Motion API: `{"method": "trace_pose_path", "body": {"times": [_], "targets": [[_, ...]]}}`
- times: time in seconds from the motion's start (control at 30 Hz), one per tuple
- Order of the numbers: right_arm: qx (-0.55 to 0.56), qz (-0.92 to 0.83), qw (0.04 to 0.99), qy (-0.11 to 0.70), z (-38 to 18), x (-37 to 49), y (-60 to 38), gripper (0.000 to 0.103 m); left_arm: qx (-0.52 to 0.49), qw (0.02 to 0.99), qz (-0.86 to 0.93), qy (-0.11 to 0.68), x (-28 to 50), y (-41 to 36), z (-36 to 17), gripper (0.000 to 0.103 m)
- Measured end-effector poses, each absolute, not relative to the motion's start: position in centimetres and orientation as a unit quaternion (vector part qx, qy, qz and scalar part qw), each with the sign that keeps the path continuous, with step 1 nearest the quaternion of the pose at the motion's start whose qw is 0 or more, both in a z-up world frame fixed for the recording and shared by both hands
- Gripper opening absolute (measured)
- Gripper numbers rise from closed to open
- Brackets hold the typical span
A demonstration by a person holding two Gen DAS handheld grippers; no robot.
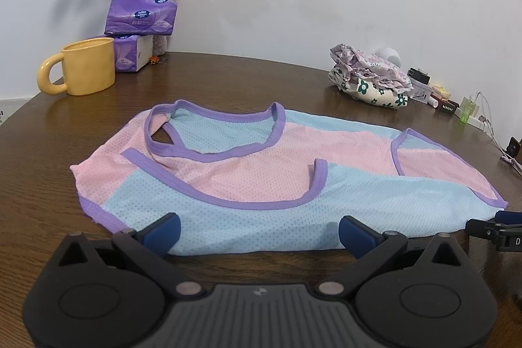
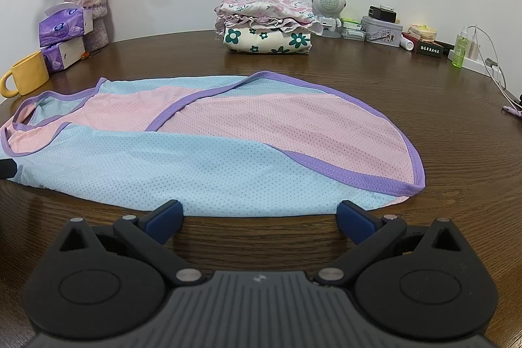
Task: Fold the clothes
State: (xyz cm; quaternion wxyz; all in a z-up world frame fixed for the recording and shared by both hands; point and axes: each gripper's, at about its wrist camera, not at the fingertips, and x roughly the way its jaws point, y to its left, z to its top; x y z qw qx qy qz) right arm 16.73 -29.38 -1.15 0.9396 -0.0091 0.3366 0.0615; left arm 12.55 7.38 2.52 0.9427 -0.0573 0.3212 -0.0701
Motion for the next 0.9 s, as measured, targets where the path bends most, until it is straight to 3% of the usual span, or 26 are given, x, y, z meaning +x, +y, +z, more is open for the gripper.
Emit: {"method": "trace_pose_path", "body": {"times": [0.53,0.77,0.9], "targets": [[-0.009,0.062,0.94,0.336,-1.1,16.7,-29.2,0.103,-0.107,0.941,-0.101,0.306,12.0,9.2,3.7,0.103],[-0.009,0.063,0.94,0.336,-1.1,16.7,-29.2,0.103,-0.004,0.947,-0.148,0.284,13.5,8.7,9.8,0.103],[-0.009,0.063,0.94,0.336,-1.1,16.7,-29.1,0.103,0.058,0.935,-0.192,0.293,18.1,7.0,12.8,0.103]]}}
